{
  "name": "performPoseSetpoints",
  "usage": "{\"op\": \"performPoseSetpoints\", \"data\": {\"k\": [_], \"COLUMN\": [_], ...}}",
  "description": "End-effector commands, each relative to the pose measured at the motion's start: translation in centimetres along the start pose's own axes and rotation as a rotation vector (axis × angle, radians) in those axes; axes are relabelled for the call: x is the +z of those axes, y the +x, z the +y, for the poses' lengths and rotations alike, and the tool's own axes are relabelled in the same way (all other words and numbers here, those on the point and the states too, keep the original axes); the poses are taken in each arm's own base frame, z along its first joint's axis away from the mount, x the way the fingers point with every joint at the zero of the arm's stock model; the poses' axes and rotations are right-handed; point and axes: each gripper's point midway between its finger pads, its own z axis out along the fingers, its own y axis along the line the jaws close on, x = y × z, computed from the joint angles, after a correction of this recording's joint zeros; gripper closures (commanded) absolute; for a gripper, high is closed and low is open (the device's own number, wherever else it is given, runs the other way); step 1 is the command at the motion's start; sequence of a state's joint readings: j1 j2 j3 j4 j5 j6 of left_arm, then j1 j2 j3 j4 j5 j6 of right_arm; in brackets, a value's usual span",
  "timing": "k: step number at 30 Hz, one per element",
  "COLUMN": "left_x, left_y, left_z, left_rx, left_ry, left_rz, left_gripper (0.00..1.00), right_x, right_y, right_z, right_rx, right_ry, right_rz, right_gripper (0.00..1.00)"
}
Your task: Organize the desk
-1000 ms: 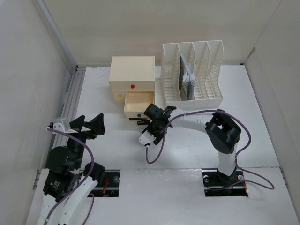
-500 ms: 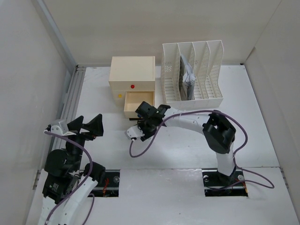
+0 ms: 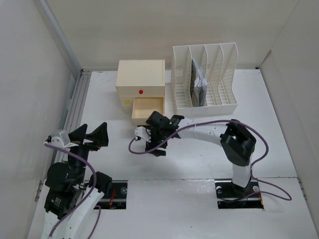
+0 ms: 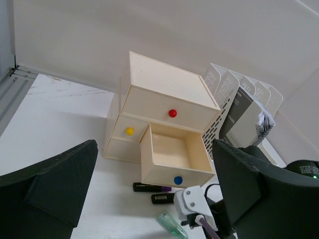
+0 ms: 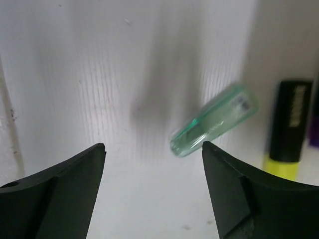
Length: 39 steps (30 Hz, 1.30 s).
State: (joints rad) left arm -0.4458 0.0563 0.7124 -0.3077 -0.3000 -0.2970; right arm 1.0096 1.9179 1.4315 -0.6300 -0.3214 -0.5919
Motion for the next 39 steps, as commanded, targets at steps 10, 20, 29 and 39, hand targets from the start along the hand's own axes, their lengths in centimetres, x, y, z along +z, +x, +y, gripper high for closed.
{"op": "performPoseSetpoints", "data": {"k": [10,20,29,39], "left_x": [-0.2,-0.1,-0.2,-0.4], "left_y": [-1.4,-1.2,-1.4,-1.6], "left_z": [-0.4,-0.4,-0.4,-0.4], "left_rx": [-0.019,-0.016,-0.019,-0.022], "left_ry": [0.02,0.016,0.02,0.023], "left_rz": [-0.057,-0.049,-0.057,-0.065], "left_gripper": [0.01,0.01,0.01,0.01], "right_x": [-2.0,0.6,2.3,2.3], "right_y": [-1.7,-0.8,-0.1,1.5], "right_z": [-4.0,-5.1,-5.9,-6.5], "right_rx": [0.525,0.607,0.622,0.572], "right_ry": [0.385,0.416,0.438,0.574], "right_rz": [-0.173,-0.128,-0.098,-0.08], "right_gripper": [0.4,0.41,0.42,0.42]}}
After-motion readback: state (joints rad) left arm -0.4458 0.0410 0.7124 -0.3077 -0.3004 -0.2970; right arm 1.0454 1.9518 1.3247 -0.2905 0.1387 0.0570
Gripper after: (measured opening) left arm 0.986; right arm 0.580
